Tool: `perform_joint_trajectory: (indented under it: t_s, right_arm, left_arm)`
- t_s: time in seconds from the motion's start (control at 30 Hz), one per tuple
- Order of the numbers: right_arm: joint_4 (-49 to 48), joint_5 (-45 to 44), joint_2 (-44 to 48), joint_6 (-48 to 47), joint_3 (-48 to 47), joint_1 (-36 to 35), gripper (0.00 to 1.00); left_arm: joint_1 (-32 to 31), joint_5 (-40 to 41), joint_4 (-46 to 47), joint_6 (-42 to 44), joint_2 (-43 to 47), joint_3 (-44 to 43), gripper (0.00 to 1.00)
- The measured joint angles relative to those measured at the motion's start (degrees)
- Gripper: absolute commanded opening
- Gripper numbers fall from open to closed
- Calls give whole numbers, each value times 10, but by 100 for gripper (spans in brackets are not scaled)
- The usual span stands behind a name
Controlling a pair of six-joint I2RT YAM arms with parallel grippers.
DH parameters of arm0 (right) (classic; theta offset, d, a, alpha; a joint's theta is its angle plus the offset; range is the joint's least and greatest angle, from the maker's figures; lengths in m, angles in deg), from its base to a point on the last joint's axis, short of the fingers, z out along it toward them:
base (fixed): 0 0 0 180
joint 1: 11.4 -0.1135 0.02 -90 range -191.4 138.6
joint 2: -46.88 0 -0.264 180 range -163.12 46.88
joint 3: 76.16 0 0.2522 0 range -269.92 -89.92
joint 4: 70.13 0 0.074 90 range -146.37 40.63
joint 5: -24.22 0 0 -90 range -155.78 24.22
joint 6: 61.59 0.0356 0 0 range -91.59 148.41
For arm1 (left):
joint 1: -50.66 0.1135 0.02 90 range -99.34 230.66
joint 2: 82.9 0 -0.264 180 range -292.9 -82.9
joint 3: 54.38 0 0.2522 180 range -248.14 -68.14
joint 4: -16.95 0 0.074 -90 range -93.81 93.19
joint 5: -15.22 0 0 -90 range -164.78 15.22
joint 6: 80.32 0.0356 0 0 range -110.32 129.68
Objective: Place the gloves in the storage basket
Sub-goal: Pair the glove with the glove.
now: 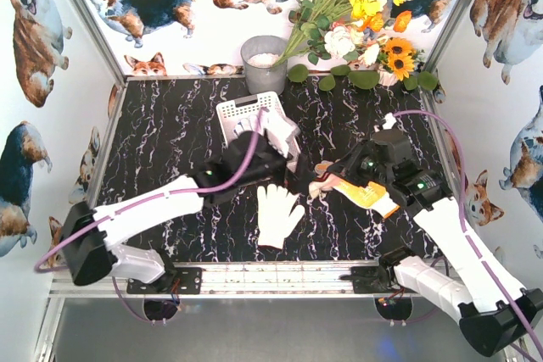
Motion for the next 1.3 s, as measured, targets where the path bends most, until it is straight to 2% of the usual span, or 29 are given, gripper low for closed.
perform_joint_trajectory:
  t_s: [0.3, 0.4, 0.43, 0.5, 0.63, 0.77, 0.8, 0.87, 0.97, 1.0, 1.13, 1.3]
  right_arm:
    - [-33, 13, -13, 30, 0, -34, 0]
    - [-37, 15, -13, 32, 0, -37, 0]
    - [-38, 16, -13, 33, 0, -38, 0]
    - [-38, 17, -13, 33, 0, -39, 0]
    - [-38, 17, -13, 33, 0, -40, 0]
    - [-36, 6, -13, 25, 0, -40, 0]
    - [-36, 0, -13, 19, 0, -40, 0]
    - [-36, -15, -18, 1, 0, -40, 0]
    - [-38, -25, -46, -34, -5, -40, 0]
    - [-41, -24, -57, -45, -6, -41, 0]
    - [-64, -14, -96, -88, -4, -58, 0]
    - [-110, 20, -107, -124, 23, -76, 0]
  left_arm:
    - [-41, 19, 18, -14, -39, 28, 90]
    - [-40, 21, 38, -28, -39, 40, 85]
    - [-40, 21, 43, -31, -39, 43, 81]
    - [-42, 21, 54, -39, -43, 46, 63]
    - [-44, 29, 68, -50, -65, 46, 33]
    - [-46, 29, 72, -62, -85, 44, 10]
    - [-48, 30, 73, -67, -88, 44, 11]
    - [-55, 30, 82, -78, -95, 43, 24]
    - [-69, 19, 113, -106, -114, 44, 59]
    - [-73, 14, 124, -118, -122, 45, 65]
    - [-82, 15, 164, -156, -109, 96, 77]
    - [-83, 63, 125, -188, 11, 211, 83]
